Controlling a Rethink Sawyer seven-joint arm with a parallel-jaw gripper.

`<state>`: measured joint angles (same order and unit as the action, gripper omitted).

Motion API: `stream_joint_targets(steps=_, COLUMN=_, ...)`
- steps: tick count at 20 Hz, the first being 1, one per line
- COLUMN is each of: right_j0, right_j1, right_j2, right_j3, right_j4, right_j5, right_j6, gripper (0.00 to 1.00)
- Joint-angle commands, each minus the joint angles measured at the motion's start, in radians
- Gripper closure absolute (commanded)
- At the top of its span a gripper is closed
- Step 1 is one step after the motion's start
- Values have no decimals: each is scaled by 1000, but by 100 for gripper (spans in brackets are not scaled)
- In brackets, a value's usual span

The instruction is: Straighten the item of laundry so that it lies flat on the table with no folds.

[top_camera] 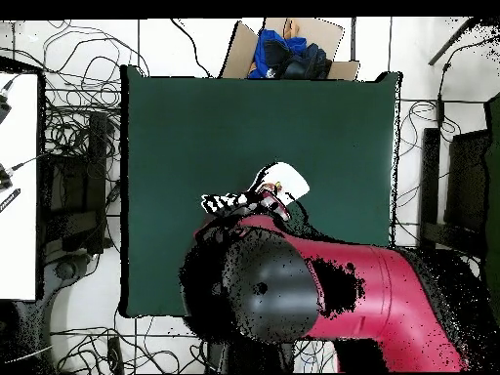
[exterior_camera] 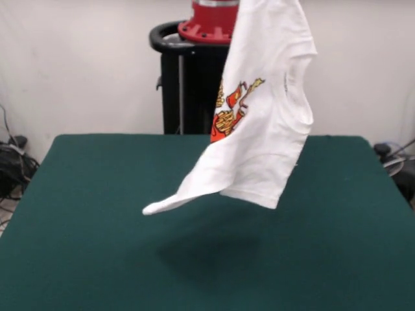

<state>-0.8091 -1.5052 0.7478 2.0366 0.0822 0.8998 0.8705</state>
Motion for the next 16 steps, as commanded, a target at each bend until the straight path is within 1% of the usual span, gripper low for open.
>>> stream_joint_targets(steps=1, right_j0=20, right_j1=-38, right_j2=-53, right_j3=6, right_j4=49, right_j5=153, right_j6=-42, gripper=100)
stream_joint_targets(steps=3, right_j0=31, right_j1=-9, right_j2=-45, right_j3=16, right_j4=20, right_j5=99, right_j6=-7, gripper=100)
stream_joint_targets(steps=4, right_j0=45, right_j1=42, right_j2=-34, right_j3=31, right_j4=-35, right_j5=13, right_j6=47, gripper=100)
stream_joint_targets(steps=5, right_j0=55, right_j1=67, right_j2=-33, right_j3=38, right_j4=-63, right_j5=-31, right_j6=75, gripper=100)
stream_joint_targets(steps=6, right_j0=75, right_j1=113, right_j2=-36, right_j3=39, right_j4=-121, right_j5=-96, right_j6=131, gripper=100)
stream_joint_targets(steps=8, right_j0=110, right_j1=164, right_j2=-55, right_j3=31, right_j4=-186, right_j5=-161, right_j6=199, gripper=100)
stream_joint_targets(steps=12, right_j0=163, right_j1=219, right_j2=-97, right_j3=20, right_j4=-246, right_j5=-234, right_j6=262, gripper=100)
stream_joint_targets(steps=14, right_j0=181, right_j1=244, right_j2=-117, right_j3=11, right_j4=-266, right_j5=-258, right_j6=274, gripper=100)
stream_joint_targets(steps=16, right_j0=179, right_j1=258, right_j2=-127, right_j3=10, right_j4=-273, right_j5=-275, right_j6=254, gripper=100)
